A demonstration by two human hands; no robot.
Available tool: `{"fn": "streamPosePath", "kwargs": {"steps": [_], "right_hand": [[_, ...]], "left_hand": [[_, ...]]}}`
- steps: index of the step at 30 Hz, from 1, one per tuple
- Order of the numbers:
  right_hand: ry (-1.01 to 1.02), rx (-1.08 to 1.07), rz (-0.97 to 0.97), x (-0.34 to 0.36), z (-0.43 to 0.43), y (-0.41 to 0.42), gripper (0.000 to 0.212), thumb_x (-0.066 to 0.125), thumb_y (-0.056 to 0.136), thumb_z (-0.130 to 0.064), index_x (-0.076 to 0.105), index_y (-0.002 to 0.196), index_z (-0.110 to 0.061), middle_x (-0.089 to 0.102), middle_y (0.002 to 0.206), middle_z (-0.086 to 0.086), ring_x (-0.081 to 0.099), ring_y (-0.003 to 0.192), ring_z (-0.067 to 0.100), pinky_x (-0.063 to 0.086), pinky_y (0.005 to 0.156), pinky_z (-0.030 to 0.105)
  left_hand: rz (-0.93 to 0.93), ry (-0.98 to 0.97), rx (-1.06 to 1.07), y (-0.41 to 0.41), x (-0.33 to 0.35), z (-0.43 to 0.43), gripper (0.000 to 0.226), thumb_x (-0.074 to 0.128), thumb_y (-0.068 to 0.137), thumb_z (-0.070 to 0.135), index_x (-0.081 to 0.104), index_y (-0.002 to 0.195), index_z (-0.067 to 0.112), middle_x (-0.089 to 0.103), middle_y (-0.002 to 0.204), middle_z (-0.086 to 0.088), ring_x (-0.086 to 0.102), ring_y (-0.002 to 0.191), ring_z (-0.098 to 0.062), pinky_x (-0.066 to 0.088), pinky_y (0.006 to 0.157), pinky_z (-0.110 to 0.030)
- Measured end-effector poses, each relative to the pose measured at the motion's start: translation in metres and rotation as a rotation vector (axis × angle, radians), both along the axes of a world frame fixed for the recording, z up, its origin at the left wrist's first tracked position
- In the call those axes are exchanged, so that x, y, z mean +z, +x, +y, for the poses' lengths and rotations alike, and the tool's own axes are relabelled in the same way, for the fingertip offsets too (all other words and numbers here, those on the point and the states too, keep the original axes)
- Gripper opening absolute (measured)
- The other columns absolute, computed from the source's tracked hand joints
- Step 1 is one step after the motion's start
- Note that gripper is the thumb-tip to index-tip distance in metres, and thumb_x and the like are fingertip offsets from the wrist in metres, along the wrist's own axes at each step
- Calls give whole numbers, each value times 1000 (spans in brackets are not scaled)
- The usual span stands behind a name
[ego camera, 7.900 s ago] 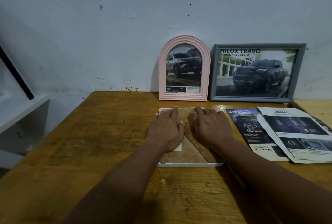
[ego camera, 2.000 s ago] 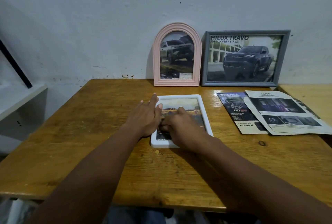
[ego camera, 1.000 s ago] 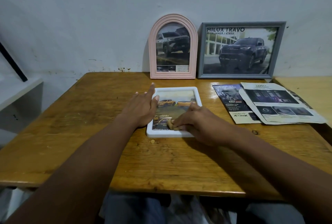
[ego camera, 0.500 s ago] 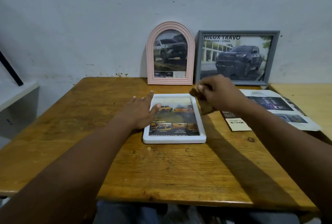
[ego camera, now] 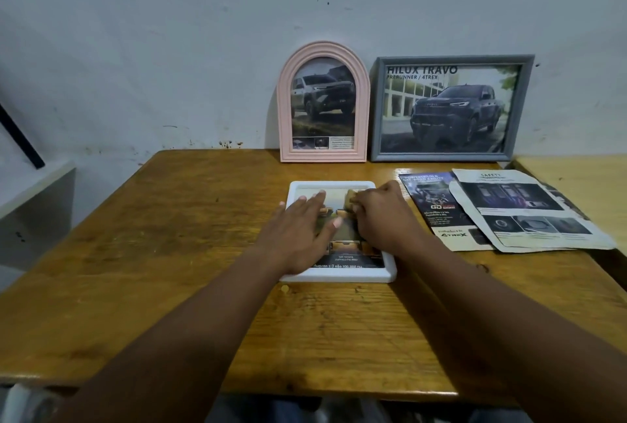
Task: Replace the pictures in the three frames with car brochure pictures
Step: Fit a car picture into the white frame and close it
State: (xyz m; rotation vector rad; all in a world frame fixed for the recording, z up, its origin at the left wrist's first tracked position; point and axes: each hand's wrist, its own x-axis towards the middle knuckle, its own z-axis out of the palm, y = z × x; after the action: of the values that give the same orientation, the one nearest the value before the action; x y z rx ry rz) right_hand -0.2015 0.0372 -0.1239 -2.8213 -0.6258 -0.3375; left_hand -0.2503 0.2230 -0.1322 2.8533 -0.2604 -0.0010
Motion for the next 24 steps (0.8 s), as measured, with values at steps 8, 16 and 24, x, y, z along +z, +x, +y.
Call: {"fn": "streamPosePath", "kwargs": {"steps": [8, 16, 24], "right_hand": [[173, -3, 59, 4, -15, -80, 28, 44, 99, -24, 70, 94, -18, 70, 91, 2, 38, 87, 26, 34, 79, 38], [203, 86, 2, -4, 4, -126, 21, 46, 96, -16, 66, 93, -23, 69, 95, -4, 37, 90, 19, 41, 84, 37], [336, 265, 100, 12, 35, -133, 24, 45, 101, -28, 67, 107, -21, 67, 101, -2, 47, 91, 14, 36, 79, 28]], "left_hand": [[-32, -51, 60, 4, -3, -1, 72, 18, 103, 63, 8, 163, 24, 29, 165, -8, 24, 152, -27, 7, 125, -48], [-22, -201, 107, -4, 1, -5, 62, 20, 107, 52, 13, 163, 24, 28, 166, -5, 24, 153, -27, 6, 126, -46], [132, -735, 238, -2, 12, 1, 60, 30, 98, 67, 35, 154, 45, 31, 164, 6, 28, 150, -24, 21, 122, -52]]}}
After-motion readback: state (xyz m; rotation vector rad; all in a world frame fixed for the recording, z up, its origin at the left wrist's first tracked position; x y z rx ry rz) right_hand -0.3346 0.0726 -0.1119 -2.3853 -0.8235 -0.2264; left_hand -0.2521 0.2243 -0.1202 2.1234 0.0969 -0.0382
